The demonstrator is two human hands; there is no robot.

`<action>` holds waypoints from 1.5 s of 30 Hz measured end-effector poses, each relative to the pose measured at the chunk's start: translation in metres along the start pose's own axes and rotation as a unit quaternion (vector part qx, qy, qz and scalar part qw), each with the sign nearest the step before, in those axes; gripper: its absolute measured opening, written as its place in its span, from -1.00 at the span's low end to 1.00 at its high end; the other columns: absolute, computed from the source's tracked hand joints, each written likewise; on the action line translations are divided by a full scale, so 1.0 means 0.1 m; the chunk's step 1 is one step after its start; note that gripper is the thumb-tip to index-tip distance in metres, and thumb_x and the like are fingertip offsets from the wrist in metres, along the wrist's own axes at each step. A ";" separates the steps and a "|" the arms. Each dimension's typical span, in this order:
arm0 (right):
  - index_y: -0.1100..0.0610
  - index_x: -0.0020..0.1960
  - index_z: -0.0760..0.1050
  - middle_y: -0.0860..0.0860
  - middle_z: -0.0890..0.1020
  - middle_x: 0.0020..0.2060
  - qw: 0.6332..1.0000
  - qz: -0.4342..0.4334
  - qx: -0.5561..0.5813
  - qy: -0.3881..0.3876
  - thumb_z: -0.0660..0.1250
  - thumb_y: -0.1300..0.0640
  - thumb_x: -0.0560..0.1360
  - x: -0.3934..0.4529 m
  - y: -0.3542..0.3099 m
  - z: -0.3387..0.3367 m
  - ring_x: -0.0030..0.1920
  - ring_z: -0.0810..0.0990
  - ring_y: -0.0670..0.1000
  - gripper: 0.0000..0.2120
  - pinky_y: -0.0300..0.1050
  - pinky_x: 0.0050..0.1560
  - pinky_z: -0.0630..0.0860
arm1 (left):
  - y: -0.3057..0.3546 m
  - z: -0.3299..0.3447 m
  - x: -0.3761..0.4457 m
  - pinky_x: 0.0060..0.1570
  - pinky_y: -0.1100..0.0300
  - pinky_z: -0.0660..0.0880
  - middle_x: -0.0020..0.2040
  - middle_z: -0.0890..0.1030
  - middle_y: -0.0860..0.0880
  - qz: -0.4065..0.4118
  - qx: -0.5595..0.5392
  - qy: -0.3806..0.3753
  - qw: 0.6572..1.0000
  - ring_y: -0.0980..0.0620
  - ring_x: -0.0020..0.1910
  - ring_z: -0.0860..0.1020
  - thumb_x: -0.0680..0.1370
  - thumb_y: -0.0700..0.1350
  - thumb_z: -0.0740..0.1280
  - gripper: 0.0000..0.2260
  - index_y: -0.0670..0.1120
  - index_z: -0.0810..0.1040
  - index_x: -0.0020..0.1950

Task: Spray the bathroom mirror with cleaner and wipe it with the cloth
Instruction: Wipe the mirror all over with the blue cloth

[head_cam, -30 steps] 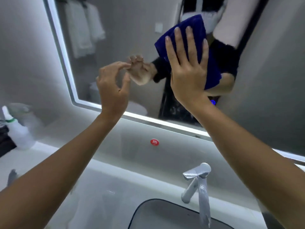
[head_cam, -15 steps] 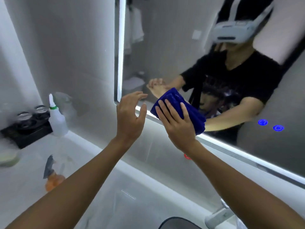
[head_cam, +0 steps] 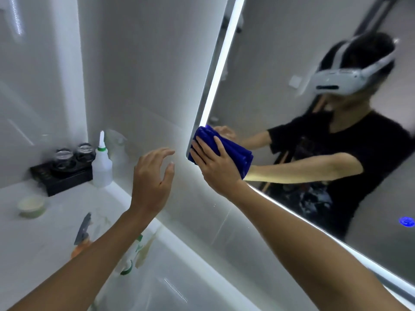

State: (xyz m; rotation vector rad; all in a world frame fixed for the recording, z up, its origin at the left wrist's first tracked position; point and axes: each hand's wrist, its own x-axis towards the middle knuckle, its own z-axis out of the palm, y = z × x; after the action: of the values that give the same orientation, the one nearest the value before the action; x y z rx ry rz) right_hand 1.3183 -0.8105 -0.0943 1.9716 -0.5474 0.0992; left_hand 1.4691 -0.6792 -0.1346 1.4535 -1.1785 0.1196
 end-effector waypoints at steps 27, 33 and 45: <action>0.11 0.59 0.12 0.05 0.21 0.57 0.997 0.005 0.013 -0.071 0.43 0.29 0.46 -2.66 0.65 -0.15 0.59 0.11 0.10 -0.20 0.16 0.56 0.07 | 1.35 0.57 -0.85 0.29 0.20 0.30 0.30 0.58 -0.04 0.060 -0.052 -0.219 0.973 -0.01 0.29 0.49 0.57 -0.11 0.38 -0.69 -0.05 0.55 0.32; 0.09 0.60 0.13 0.00 0.21 0.57 0.996 0.059 0.014 -0.065 0.37 0.26 0.50 -3.48 0.85 -0.26 0.57 0.15 0.05 -0.26 0.13 0.55 0.14 | 1.78 0.84 -1.15 0.28 0.23 0.31 0.29 0.58 -0.02 0.106 -0.099 -0.251 0.957 0.02 0.28 0.49 0.60 -0.10 0.34 -0.71 -0.05 0.53 0.32; 0.05 0.58 0.19 -0.05 0.28 0.55 0.989 0.140 0.018 -0.032 0.20 0.26 0.62 -5.38 1.28 -0.29 0.55 0.20 0.00 -0.44 0.10 0.54 0.17 | 2.96 1.53 -1.94 0.12 0.19 0.47 0.16 0.60 0.02 0.191 -0.206 -0.265 0.922 0.06 0.12 0.54 0.59 -0.03 0.19 -0.69 -0.11 0.55 0.26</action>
State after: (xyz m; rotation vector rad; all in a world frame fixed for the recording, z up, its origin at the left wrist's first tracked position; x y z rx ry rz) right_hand 0.7892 -0.6519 -0.1385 1.9271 -0.8690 0.2232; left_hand 1.0881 -0.6254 -0.1047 0.8875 -1.8000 -0.2618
